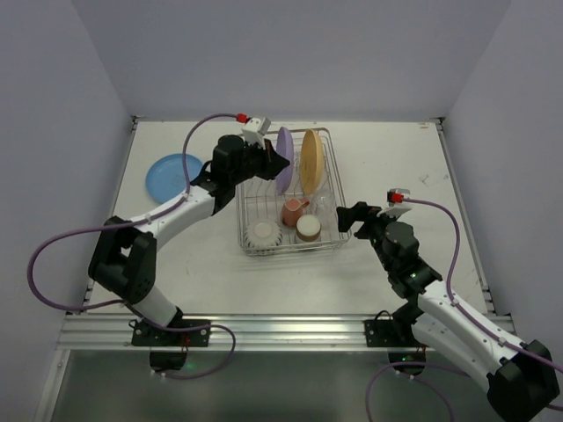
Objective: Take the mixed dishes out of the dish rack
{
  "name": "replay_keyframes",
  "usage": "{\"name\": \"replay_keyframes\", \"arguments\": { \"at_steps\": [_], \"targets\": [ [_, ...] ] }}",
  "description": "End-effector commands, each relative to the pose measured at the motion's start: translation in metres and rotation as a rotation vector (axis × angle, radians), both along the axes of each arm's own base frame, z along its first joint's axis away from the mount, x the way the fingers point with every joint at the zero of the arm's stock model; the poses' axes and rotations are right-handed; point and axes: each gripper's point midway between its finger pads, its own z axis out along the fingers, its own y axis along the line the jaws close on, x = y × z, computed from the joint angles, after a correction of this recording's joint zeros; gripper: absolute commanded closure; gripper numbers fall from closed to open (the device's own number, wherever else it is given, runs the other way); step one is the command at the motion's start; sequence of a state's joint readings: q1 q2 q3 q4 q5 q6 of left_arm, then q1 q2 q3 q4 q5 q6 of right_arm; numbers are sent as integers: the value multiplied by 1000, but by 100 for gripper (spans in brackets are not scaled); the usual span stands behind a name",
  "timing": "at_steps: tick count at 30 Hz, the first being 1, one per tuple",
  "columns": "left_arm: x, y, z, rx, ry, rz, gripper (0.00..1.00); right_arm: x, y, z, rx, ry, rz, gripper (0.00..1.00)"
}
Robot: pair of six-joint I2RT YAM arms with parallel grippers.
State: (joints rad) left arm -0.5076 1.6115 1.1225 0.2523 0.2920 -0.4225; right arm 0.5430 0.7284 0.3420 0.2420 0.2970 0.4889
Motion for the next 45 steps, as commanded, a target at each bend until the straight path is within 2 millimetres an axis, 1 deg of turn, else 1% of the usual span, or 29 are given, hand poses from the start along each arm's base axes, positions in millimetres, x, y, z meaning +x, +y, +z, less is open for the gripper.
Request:
{"name": "replay_keyframes", "arguments": {
  "at_steps": [1, 13, 17, 18, 20, 21, 23, 24, 26, 27, 28, 31, 32, 34, 35, 36, 37, 39, 40, 43, 45],
  "targets": [
    [-5, 1, 77, -58, -188, -12, 100, 4, 0, 16, 17, -36, -11, 1],
    [-23, 8, 121, -134, -245, -35, 100, 4, 1, 17, 19, -38, -8, 1],
    [-33, 8, 137, -163, -271, -76, 100, 4, 2, 16, 15, -35, -6, 1],
    [-33, 9, 137, -157, -263, -73, 100, 5, 1, 16, 13, -35, -9, 1],
    [-33, 13, 143, -155, -268, -58, 100, 5, 1, 16, 15, -35, -9, 1],
    [-33, 15, 142, -147, -259, -51, 100, 4, 1, 16, 15, -35, -8, 1],
    [-29, 25, 143, -139, -260, -3, 100, 4, 1, 15, 14, -33, -8, 1],
    [-27, 29, 140, -126, -249, 15, 100, 4, 2, 16, 14, -36, -4, 1],
    [-20, 42, 137, -107, -242, 81, 100, 4, 2, 16, 16, -34, -2, 1],
    [-18, 48, 132, -88, -226, 109, 100, 5, 2, 15, 12, -31, -1, 1],
    [-11, 60, 131, -74, -225, 165, 100, 5, 3, 15, 13, -30, -2, 1],
    [-1, 84, 122, -37, -202, 261, 100, 4, 5, 15, 16, -29, 9, 1],
    [-1, 91, 122, -27, -201, 276, 100, 4, 6, 16, 18, -34, 15, 1],
    [5, 110, 120, -15, -198, 349, 100, 3, 7, 16, 20, -36, 27, 1],
    [5, 118, 123, -16, -207, 374, 100, 3, 7, 17, 22, -39, 28, 1],
    [8, 129, 120, -8, -201, 409, 100, 3, 7, 17, 20, -39, 28, 1],
    [9, 139, 122, -6, -203, 453, 100, 3, 7, 16, 19, -35, 28, 1],
    [14, 158, 119, 15, -188, 533, 100, 4, 8, 16, 22, -36, 30, 1],
    [19, 170, 116, 35, -177, 605, 100, 4, 9, 16, 22, -34, 35, 1],
    [22, 197, 97, 102, -109, 751, 100, 3, 11, 16, 23, -35, 42, 1],
    [23, 210, 85, 134, -84, 823, 100, 3, 11, 16, 24, -33, 44, 1]
  ]
}}
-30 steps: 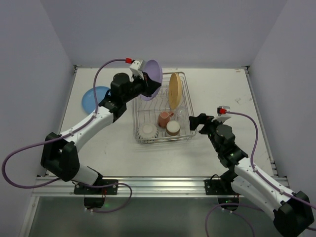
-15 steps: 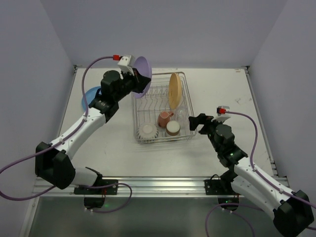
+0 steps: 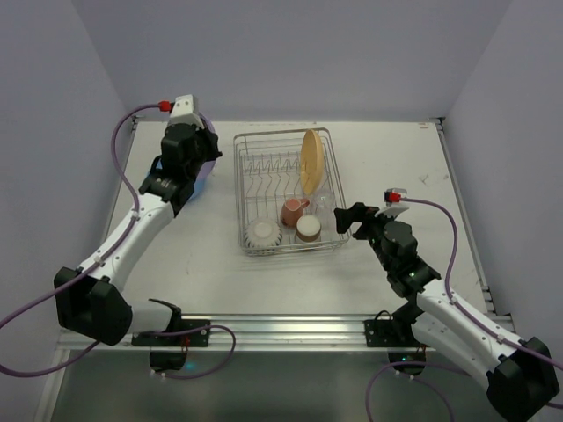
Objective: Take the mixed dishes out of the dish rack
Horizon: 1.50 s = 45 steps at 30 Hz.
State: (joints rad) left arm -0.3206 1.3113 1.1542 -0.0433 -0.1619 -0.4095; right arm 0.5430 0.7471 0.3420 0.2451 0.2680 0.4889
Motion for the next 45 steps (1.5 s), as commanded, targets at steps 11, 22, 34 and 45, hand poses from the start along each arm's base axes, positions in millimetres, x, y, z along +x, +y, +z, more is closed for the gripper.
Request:
{"name": "replay_keyframes", "arguments": {
  "at_steps": [11, 22, 34, 45],
  "targets": [
    [20, 73, -33, 210, 100, 377, 100, 6, 6, 16, 24, -41, 14, 1],
    [41, 83, -103, 296, 253, 418, 100, 8, 10, 11, 18, -22, 22, 1],
    [70, 98, -141, 387, 339, 437, 100, 7, 11, 8, 22, -16, 27, 1],
    [85, 107, -165, 429, 382, 454, 100, 9, 14, 5, 17, 2, 36, 1]
  ]
}}
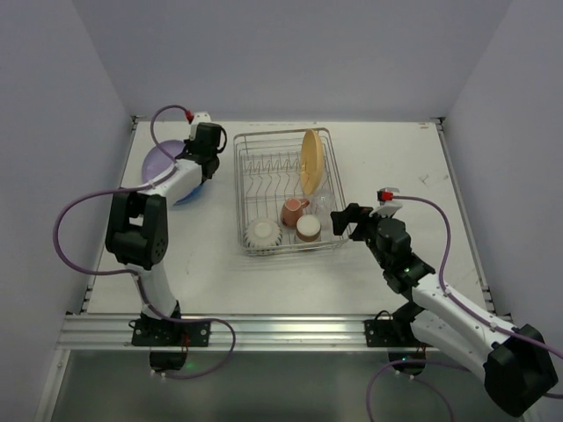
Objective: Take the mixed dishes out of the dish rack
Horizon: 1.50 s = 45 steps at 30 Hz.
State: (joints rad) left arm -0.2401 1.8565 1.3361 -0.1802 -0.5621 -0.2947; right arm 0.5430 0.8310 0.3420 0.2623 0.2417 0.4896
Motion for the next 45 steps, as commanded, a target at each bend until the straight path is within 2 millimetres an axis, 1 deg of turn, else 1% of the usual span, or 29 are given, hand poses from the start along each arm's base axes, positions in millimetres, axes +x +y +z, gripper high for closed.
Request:
{"name": "replay_keyframes", "arguments": {
  "at_steps": [1, 2, 12, 18, 22, 24, 33, 34, 35, 36, 38, 40, 42, 45],
  "targets": [
    [17, 14, 15, 40, -52, 39, 100, 6, 7, 26, 47, -58, 10, 1],
    [18, 14, 11, 42, -45, 38, 100, 6, 7, 26, 47, -58, 10, 1],
    [23, 10, 4, 35, -37, 16, 100, 6, 8, 27, 48, -57, 16, 1],
    [25, -3, -5, -10, 0, -56, 100, 6, 8, 27, 48, -57, 16, 1],
    [26, -15, -18, -54, 43, -115, 100, 5, 7, 28, 50, -63, 14, 1],
    [25, -18, -21, -63, 54, -128, 97, 5, 7, 30, 53, -68, 14, 1],
    [14, -10, -25, -43, 85, -96, 98, 3, 6, 33, 61, -80, 17, 1],
    [13, -11, -26, -43, 91, -101, 97, 3, 6, 33, 61, -81, 17, 1],
    [12, -11, -26, -39, 95, -108, 90, 2, 6, 33, 61, -80, 17, 1],
    [11, -10, -25, -37, 94, -108, 87, 2, 6, 32, 60, -78, 19, 1],
    [7, -8, -25, -30, 97, -103, 83, 2, 6, 33, 60, -78, 19, 1],
    [5, -6, -22, -25, 97, -97, 77, 2, 6, 33, 61, -80, 17, 1],
    [4, -5, -21, -19, 98, -92, 67, 1, 5, 33, 60, -83, 16, 1],
    [3, -6, -17, -26, 93, -99, 56, 1, 4, 34, 61, -85, 13, 1]
  ]
}}
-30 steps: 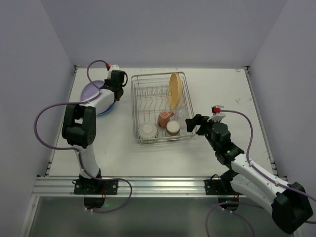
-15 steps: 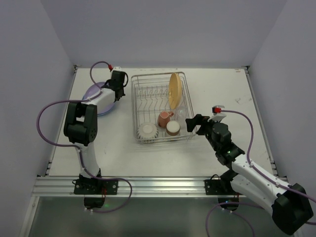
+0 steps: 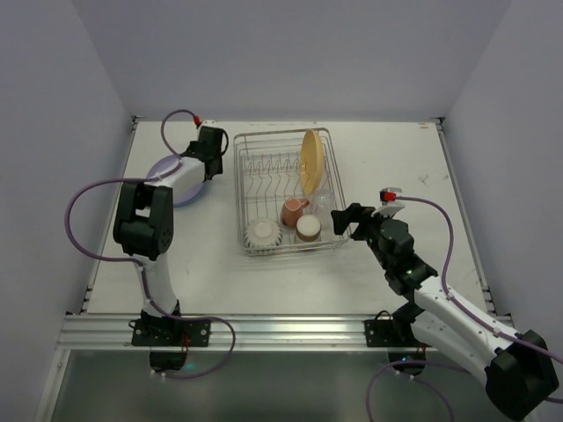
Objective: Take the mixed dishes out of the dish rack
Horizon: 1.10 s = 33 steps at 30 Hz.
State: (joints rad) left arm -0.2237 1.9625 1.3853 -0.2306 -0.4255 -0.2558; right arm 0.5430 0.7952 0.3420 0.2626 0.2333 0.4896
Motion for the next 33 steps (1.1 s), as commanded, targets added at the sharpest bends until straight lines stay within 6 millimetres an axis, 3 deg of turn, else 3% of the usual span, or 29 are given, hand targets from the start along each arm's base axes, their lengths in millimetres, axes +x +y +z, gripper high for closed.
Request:
{"name": "replay_keyframes", "arguments": {
  "at_steps": [1, 5, 6, 8, 9, 13, 14, 15, 17, 19, 21, 24, 29, 33],
  "targets": [
    [-1, 6, 30, 1, -47, 1, 50, 3, 4, 24, 41, -58, 5, 1],
    [-5, -9, 42, -61, -65, -70, 37, 4, 4, 24, 38, -57, 4, 1],
    [-5, -15, 57, -95, -105, -93, 35, 4, 3, 23, 37, -56, 3, 1],
    [-11, -21, 64, -126, -126, -124, 25, 4, 3, 23, 36, -54, 3, 1],
    [-11, -28, 84, -164, -185, -160, 23, 4, 3, 23, 35, -56, 1, 1],
    [-24, -52, 113, -276, -273, -277, 6, 4, 3, 23, 35, -57, -2, 1],
    [-30, -57, 128, -299, -312, -307, 1, 5, 3, 24, 35, -57, -2, 1],
    [-37, -69, 128, -343, -321, -373, 0, 5, 2, 24, 34, -59, -3, 1],
    [-45, -77, 152, -379, -398, -424, 0, 4, 3, 25, 35, -60, -1, 1],
    [-54, -82, 156, -406, -424, -456, 0, 4, 2, 25, 34, -60, -1, 1],
    [-62, -95, 175, -457, -473, -530, 0, 4, 2, 25, 37, -62, -3, 1],
    [-77, -125, 189, -574, -497, -666, 0, 4, 3, 26, 39, -65, 2, 1],
    [-89, -165, 196, -628, -524, -756, 0, 4, 3, 26, 37, -64, 2, 1],
    [-98, -210, 198, -681, -500, -838, 0, 4, 2, 26, 35, -66, -1, 1]
  ]
}}
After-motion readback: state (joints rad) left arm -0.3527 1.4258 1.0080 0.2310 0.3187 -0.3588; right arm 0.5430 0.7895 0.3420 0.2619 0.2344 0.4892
